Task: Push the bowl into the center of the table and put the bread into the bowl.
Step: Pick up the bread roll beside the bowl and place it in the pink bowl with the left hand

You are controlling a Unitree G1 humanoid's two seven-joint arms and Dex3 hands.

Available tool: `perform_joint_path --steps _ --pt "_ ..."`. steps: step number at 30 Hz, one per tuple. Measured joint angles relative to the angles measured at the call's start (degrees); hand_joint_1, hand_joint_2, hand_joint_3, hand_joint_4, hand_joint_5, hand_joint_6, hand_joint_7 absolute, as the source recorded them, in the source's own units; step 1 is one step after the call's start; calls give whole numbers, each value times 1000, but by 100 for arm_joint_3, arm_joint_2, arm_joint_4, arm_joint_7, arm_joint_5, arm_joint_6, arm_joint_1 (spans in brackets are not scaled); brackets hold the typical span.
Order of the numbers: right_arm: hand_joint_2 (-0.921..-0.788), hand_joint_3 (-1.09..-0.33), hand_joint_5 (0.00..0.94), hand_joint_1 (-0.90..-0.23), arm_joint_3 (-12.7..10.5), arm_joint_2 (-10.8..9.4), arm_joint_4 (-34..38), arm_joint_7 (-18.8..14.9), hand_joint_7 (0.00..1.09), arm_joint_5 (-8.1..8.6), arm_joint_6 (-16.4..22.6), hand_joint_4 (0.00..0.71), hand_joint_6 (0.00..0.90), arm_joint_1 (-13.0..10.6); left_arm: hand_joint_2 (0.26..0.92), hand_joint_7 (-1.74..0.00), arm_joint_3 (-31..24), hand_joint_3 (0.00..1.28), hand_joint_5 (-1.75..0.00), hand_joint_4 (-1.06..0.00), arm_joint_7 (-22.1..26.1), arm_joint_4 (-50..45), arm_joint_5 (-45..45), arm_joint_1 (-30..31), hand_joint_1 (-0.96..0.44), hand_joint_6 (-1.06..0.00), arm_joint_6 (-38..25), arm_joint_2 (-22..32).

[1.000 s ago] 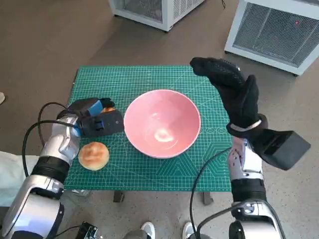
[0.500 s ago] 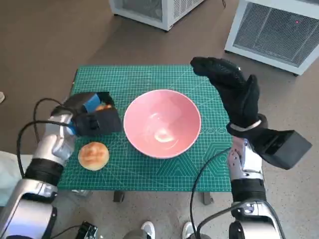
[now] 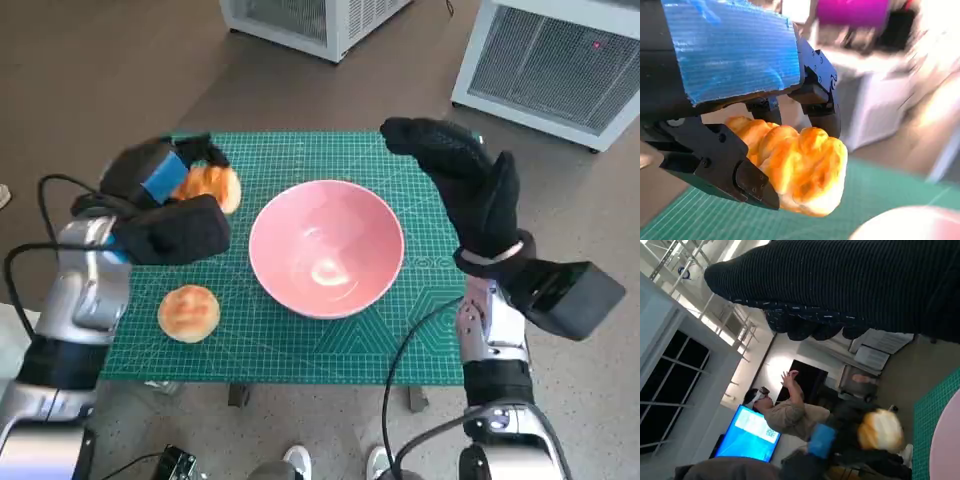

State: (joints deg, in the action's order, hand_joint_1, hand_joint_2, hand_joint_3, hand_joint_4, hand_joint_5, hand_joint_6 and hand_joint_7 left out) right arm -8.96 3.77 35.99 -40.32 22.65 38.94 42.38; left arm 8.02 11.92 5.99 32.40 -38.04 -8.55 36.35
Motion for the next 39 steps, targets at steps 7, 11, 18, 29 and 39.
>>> perform_joint_path --steps 7,11,18,29,39 --pt "-921 -735 0 -728 -5 0 -1 -7 649 20 -1 188 -1 -3 920 -1149 -114 24 -1071 -779 -103 -785 15 163 2 -637 147 -142" --pt "-921 -735 0 -728 -5 -1 -4 -7 649 20 0 188 -1 -7 920 -1154 -78 24 -1065 -784 -106 -1127 61 186 1 -634 236 -292" --pt "-921 -736 0 -728 -4 -7 -11 -9 649 22 0 188 -1 -32 919 -1158 243 23 -1059 -786 28 -1467 100 185 2 -635 391 -605" --pt "-921 -734 1 -729 -5 -20 -22 -8 650 22 15 189 -1 -53 919 -1151 931 21 -1058 -788 415 -1125 352 21 2 -639 634 -987" --pt "-921 -735 1 -716 -26 -21 -44 -9 649 26 33 189 -1 -81 918 -1068 1322 24 -1134 -784 527 -355 443 -178 1 -651 992 -1221"
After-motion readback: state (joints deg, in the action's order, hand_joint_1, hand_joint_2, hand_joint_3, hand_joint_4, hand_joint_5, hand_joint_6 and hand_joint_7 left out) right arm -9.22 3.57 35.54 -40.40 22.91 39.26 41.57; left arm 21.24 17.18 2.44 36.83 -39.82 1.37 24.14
